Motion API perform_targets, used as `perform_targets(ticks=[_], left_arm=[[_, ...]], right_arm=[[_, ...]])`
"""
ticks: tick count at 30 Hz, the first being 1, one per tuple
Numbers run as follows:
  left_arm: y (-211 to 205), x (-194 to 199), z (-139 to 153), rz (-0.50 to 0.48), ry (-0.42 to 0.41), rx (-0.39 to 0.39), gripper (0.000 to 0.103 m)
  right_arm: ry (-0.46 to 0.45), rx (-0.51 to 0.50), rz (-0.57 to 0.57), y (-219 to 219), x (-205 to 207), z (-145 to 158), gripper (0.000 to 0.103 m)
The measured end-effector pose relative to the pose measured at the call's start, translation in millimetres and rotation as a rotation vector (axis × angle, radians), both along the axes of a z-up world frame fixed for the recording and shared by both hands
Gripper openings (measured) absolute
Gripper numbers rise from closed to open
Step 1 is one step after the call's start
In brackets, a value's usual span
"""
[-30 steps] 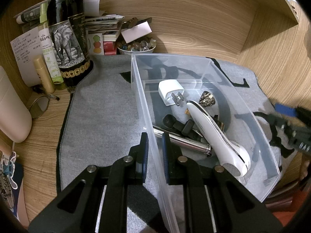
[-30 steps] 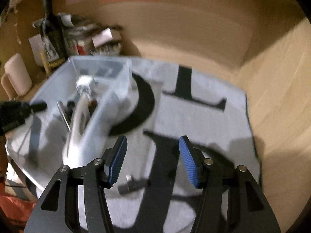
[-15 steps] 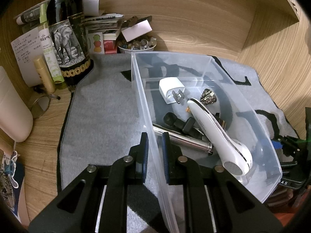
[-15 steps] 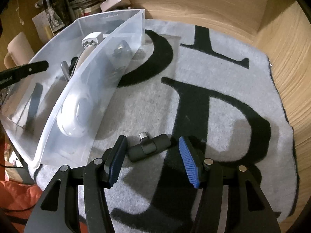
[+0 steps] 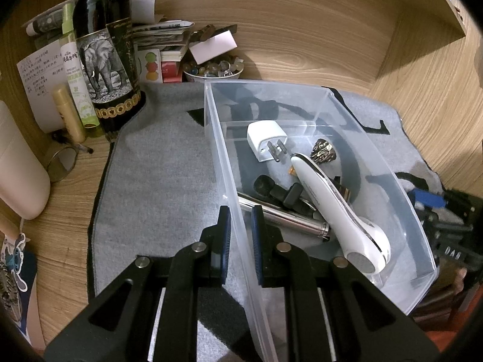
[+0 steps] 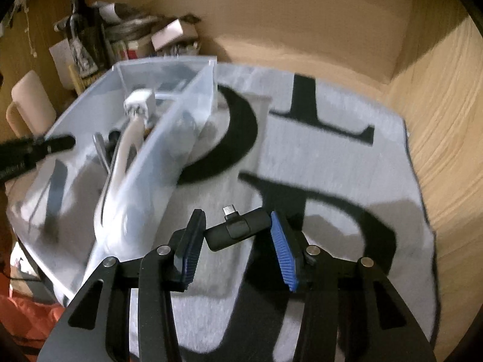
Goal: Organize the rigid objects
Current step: 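Carry the black adapter into the clear box and release it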
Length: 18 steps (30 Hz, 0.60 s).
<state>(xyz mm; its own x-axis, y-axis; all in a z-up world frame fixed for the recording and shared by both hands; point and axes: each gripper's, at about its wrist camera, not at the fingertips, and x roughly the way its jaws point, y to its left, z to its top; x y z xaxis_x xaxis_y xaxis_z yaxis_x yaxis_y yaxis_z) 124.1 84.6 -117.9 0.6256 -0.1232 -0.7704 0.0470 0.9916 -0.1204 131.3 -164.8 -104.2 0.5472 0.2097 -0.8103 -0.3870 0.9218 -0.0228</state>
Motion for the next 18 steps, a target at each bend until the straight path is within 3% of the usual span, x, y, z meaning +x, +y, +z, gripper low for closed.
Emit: perform_targets(ticks=[10, 18], left_arm=[[0, 0, 0, -0.002, 0.002, -0.001, 0.013], [1, -1, 0, 0.000, 0.002, -0.009, 0.013]], right_arm=[[-0.146, 0.109, 0.062, 27, 19, 51, 0.041], [-0.146, 0.087, 0.176, 64, 26, 48, 0.042]])
